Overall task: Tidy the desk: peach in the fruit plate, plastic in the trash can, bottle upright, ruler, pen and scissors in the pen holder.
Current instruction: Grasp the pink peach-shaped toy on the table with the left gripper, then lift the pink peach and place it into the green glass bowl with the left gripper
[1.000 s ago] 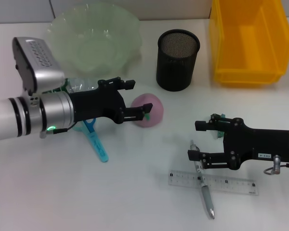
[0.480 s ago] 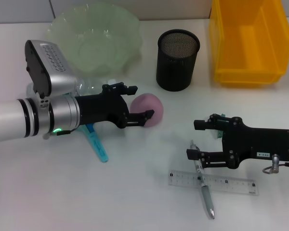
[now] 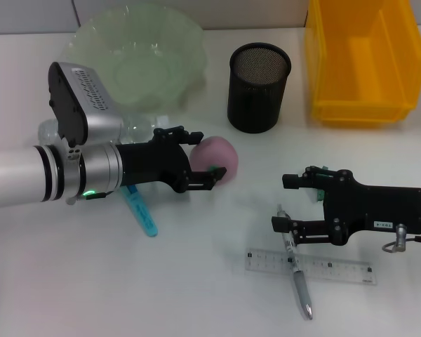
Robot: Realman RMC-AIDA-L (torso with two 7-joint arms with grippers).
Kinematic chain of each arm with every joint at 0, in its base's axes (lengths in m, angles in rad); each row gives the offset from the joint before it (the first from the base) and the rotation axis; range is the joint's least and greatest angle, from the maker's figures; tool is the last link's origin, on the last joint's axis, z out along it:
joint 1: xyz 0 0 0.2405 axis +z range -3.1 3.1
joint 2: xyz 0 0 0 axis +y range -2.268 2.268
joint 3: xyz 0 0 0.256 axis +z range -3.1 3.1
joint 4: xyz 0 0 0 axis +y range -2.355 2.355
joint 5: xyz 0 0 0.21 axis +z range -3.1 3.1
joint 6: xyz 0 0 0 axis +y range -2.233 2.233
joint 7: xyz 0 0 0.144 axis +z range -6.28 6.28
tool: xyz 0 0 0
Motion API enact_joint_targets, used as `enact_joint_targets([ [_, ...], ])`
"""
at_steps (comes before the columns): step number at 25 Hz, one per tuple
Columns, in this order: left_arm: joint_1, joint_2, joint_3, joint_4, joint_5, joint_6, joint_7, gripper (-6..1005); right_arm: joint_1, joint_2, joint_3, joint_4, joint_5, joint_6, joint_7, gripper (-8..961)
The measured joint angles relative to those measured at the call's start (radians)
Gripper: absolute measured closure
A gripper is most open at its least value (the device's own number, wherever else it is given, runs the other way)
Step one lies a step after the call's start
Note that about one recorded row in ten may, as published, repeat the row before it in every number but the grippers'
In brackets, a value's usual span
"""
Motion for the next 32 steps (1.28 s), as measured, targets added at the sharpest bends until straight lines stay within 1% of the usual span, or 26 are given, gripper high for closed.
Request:
enact_joint_targets([
  [7,-0.011,0.000,0.010,-0.004,0.003,-0.006,-0.009,180,0.000,0.001,0.000,0.000,0.000,0.000,0.000,135],
  [12,-0.015,0.001,0.011,-0.005,0.006,-0.011,-0.024,344,-0.001,0.001,0.000,0.000,0.000,0.000,0.000,135],
  [15,-0.016,0.001,0.012,-0.005,0.006,-0.014,-0.024,416,-0.002,0.001,0.000,0.000,0.000,0.000,0.000,135],
  [21,-0.016,0.001,0.013,-0.004,0.003,-0.015,-0.025,610,-0.004,0.001,0.000,0.000,0.000,0.000,0.000,135],
  [32,-0.018,0.004,0.013,0.003,0.006,-0.010,-0.049,747,-0.005,0.003,0.000,0.000,0.000,0.000,0.000,135],
])
